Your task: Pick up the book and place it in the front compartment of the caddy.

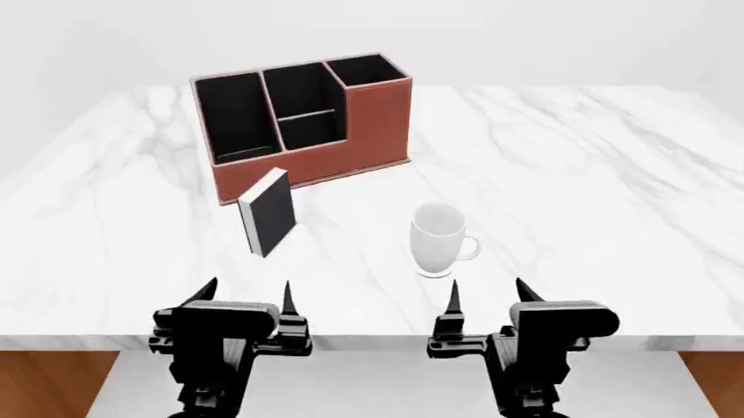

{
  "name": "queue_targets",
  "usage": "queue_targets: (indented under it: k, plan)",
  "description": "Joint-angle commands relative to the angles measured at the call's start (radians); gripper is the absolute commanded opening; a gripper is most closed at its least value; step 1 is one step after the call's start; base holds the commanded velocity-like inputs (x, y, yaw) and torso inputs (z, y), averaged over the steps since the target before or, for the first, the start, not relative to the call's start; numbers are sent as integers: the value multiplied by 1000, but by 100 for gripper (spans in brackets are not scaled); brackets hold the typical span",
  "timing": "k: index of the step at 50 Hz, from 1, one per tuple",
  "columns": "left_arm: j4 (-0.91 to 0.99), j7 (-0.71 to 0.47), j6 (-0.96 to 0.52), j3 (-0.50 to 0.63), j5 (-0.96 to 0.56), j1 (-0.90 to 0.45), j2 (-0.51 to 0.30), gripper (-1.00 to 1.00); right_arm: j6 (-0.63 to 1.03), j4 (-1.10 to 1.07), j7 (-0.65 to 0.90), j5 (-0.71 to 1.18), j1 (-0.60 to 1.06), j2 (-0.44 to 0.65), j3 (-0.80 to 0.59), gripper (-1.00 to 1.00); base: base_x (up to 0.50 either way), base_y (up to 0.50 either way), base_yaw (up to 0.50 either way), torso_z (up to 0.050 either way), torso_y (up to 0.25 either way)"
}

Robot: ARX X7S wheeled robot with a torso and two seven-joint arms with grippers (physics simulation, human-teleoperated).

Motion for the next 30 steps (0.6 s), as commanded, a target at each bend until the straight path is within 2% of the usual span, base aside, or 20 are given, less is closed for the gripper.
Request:
queue_targets:
  k: [1, 3, 9, 16, 20, 21, 28, 30]
  plan:
    - [272, -16, -370, 4, -39, -116, -50, 100, 365, -254, 20, 85, 129, 26, 10, 100, 0, 0, 0, 0, 0]
    - [317, -14, -454, -3, -57, -158, -53, 100, 493, -308, 23, 123, 187, 28, 22, 100, 0, 0, 0, 0, 0]
    - [365, -23, -555, 1, -66, -228, -64, 100, 541, -350, 42, 133, 233, 31, 22, 100, 0, 0, 0, 0, 0]
    - [350, -21, -524, 0, -78, -211, -57, 100, 531, -340, 35, 144, 229, 40, 13, 100, 0, 0, 0, 0, 0]
    - [349, -22, -523, -6, -82, -208, -61, 100, 532, -341, 42, 148, 231, 41, 16, 100, 0, -468, 0, 0, 0]
    - [350, -21, -523, -7, -84, -209, -62, 100, 493, -339, 52, 124, 223, 45, 3, 100, 0, 0, 0, 0, 0]
    - [356, -28, -524, -7, -87, -208, -67, 100, 499, -336, 76, 112, 227, 49, -16, 100, 0, 0, 0, 0, 0]
    - [354, -26, -522, -10, -90, -207, -69, 100, 504, -346, 42, 151, 224, 52, -2, 100, 0, 0, 0, 0, 0]
